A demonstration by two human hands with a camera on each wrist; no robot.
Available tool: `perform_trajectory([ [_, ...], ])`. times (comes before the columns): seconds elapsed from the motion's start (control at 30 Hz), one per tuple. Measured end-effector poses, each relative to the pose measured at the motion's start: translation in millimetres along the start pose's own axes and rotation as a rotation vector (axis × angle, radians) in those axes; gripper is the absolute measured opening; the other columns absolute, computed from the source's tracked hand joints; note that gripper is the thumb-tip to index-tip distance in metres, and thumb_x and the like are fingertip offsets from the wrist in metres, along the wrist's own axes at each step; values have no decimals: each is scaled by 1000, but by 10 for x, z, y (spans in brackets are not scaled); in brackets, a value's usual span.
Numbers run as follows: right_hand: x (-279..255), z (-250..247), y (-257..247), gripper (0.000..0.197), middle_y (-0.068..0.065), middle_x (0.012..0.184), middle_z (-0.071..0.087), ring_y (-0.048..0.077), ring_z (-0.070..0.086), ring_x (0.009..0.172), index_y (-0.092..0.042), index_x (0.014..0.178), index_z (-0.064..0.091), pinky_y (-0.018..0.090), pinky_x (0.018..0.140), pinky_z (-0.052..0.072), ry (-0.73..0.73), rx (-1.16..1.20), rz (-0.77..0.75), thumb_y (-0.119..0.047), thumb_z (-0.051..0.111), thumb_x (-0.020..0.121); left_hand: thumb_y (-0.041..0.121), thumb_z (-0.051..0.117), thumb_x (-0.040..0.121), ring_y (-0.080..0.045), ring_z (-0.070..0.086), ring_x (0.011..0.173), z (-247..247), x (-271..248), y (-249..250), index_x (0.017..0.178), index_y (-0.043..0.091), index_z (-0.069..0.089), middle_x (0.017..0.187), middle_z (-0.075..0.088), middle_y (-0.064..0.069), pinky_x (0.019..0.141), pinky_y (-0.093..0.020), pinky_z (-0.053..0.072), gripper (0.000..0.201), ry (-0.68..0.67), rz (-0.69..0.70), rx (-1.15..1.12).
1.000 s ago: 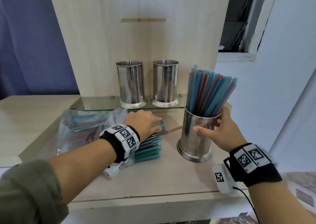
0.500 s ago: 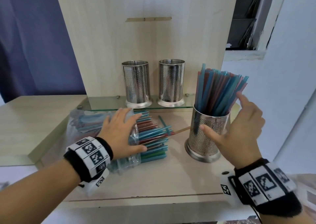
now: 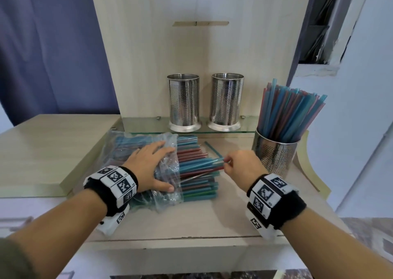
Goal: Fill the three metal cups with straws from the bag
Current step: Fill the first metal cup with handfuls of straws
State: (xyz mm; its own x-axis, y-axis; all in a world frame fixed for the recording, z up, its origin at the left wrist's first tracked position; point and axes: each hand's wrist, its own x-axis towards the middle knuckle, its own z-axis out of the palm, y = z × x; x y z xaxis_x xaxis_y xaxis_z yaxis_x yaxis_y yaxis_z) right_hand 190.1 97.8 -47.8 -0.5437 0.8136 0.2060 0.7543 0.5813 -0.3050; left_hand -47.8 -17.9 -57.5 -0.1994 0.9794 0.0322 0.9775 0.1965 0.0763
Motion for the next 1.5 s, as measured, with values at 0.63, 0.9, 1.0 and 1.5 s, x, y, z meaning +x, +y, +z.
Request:
perform_trajectory([
  [0.63, -594, -639, 461, 17, -13, 58, 69, 7, 68, 61, -25, 70, 67, 34, 78, 55, 452, 589, 166, -14, 61, 81, 69, 78, 54, -22, 19, 144, -129, -14, -19, 151, 33, 11, 158, 15, 1, 116, -47, 26, 123, 3, -35, -47],
  [0.9, -163, 115, 114, 21, 0, 84, 71, 12, 68, 65, -12, 111, 70, 23, 58, 58, 59, 632, 111, -9, 57, 94, 99, 39, 47, -20, 19, 143, -122, -81, 59, 148, 35, 24, 157, 20, 1, 116, -47, 25, 121, 87, 60, -52],
  [1.0, -130, 45, -12, 35, 4, 119, 64, 19, 68, 88, -19, 131, 57, 35, 81, 57, 18, 495, 34, -14, 55, 96, 88, 33, 64, -18, 25, 140, -108, -58, 295, 144, 28, 36, 153, 31, 2, 116, -42, 23, 100, 161, 149, 87],
  [1.5, -494, -560, 673, 45, 10, 108, 56, 30, 57, 98, -15, 109, 58, 40, 72, 50, 649, 108, 130, -42, 74, 76, 57, 55, 81, -32, 21, 137, -43, 266, 784, 123, 15, 58, 143, 37, -7, 110, -49, 27, 59, 79, -18, 429],
])
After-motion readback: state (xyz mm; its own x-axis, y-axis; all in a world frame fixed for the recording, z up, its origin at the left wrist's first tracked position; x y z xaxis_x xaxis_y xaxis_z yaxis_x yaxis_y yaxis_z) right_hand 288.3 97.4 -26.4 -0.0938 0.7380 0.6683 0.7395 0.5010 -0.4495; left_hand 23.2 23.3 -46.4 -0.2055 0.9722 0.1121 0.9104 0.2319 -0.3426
